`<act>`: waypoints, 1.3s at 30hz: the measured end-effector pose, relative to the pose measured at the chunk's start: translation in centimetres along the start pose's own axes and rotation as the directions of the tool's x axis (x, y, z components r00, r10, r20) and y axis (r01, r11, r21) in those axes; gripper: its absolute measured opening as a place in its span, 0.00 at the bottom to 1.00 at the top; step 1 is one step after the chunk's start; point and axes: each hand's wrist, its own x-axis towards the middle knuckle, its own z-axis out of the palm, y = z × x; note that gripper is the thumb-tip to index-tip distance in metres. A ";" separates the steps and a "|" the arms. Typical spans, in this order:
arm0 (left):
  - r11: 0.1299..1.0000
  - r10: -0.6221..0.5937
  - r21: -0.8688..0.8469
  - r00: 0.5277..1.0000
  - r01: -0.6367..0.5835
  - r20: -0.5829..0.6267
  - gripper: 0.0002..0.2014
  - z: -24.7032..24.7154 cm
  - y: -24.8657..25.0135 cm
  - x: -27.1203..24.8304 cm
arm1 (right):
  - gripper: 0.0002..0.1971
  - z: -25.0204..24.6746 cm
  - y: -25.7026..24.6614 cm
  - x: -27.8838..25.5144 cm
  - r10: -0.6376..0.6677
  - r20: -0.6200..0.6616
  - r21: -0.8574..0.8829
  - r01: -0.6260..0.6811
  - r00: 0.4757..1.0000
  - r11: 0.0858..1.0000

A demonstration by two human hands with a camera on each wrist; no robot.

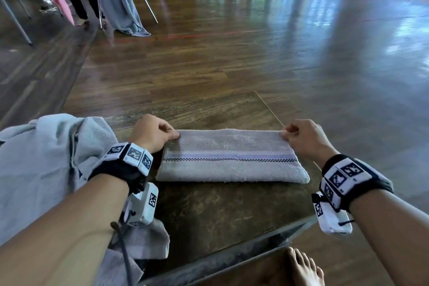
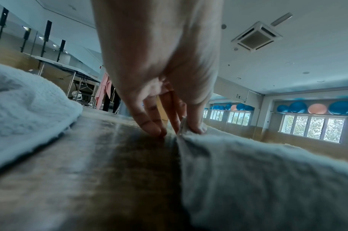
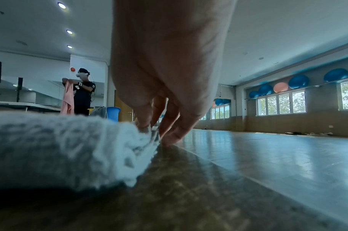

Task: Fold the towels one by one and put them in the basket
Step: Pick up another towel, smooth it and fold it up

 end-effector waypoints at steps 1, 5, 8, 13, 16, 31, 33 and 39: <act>1.000 0.008 0.010 1.000 -0.008 0.011 0.05 -0.1 0.0 0.1 | 0.05 0.1 0.0 0.1 0.001 0.013 -0.006 -0.001 1.000 1.000; 0.999 0.033 0.029 0.998 -0.035 0.058 0.08 -0.2 0.5 -0.1 | 0.04 0.0 -0.3 -0.1 -0.014 -0.020 -0.030 0.014 1.000 0.999; 0.993 0.053 0.095 0.993 -0.063 0.105 0.05 -0.8 1.6 -0.4 | 0.09 -0.5 -0.7 -0.4 -0.048 -0.053 -0.035 0.047 0.997 0.998; 0.973 0.227 0.004 0.961 -0.229 -0.157 0.05 -4.3 3.7 -0.8 | 0.10 -3.3 -3.3 -0.4 -0.141 -0.349 0.153 0.205 0.927 0.967; 0.933 0.308 -0.039 0.846 -0.359 -0.435 0.09 -6.4 3.7 -1.5 | 0.09 -5.2 -4.8 -1.4 -0.156 -0.466 0.457 0.388 0.871 0.800; 0.984 -0.164 0.081 0.986 0.161 0.035 0.17 -1.5 -1.3 -4.4 | 0.11 0.2 -0.7 -5.0 -0.063 0.009 -0.077 0.064 0.998 0.995; 0.969 -0.208 0.150 0.977 0.199 0.048 0.25 -1.3 -1.0 -4.2 | 0.17 0.4 -0.8 -4.8 -0.012 -0.018 -0.067 0.011 1.000 0.998; 0.955 -0.268 0.153 0.961 0.255 0.074 0.22 -1.1 -0.7 -3.7 | 0.17 0.3 -1.4 -4.6 0.099 0.010 -0.049 -0.098 0.995 0.994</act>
